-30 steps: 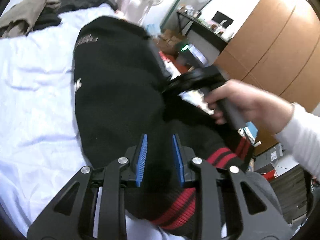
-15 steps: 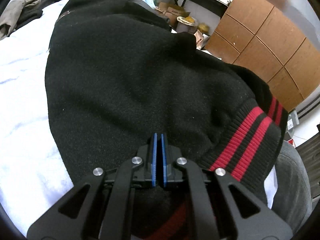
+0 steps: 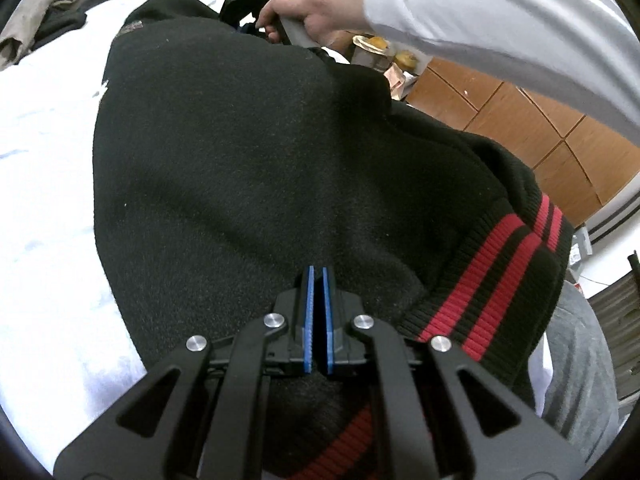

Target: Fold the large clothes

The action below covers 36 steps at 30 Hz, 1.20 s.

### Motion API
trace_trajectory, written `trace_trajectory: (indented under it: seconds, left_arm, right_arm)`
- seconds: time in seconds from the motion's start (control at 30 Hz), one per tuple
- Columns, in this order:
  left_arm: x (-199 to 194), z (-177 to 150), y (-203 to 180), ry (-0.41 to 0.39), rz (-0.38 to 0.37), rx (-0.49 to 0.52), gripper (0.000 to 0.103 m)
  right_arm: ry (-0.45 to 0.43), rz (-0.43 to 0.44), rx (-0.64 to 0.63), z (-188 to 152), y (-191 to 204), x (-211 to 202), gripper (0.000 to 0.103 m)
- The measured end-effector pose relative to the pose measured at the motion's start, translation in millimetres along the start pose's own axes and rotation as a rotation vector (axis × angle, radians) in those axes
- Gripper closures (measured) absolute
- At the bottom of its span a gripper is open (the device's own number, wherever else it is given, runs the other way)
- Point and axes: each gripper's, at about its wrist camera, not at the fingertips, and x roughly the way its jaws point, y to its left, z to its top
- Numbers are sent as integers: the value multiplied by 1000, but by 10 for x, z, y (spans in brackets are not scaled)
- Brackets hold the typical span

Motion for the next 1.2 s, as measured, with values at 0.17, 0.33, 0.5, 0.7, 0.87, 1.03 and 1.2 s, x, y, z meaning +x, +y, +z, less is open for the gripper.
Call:
trace_trajectory:
  seconds: [0.17, 0.33, 0.5, 0.7, 0.87, 1.03, 1.2]
  left_arm:
    - [-67, 23, 77, 11, -24, -36, 99]
    - [-283, 36, 153, -9, 6, -65, 81]
    - [-632, 80, 448, -74, 96, -143, 55]
    - [-767, -44, 703, -36, 160, -233, 35]
    - [-835, -250, 723, 1, 105, -292, 34]
    - [-820, -365, 575, 3, 111, -305, 31]
    - [-801, -396, 636, 6, 131, -382, 31]
  right_arm:
    - [-30, 117, -86, -374, 175, -957, 83]
    - [13, 234, -218, -1569, 298, -2121, 79]
    - [47, 295, -96, -2993, -111, -2847, 62]
    - [-22, 326, 42, -3920, -387, -3188, 34]
    - [-86, 384, 115, -4167, -466, -3274, 27]
    - [-134, 439, 189, -4295, -610, -3266, 27]
    - [-139, 475, 248, -4375, -747, -3178, 27]
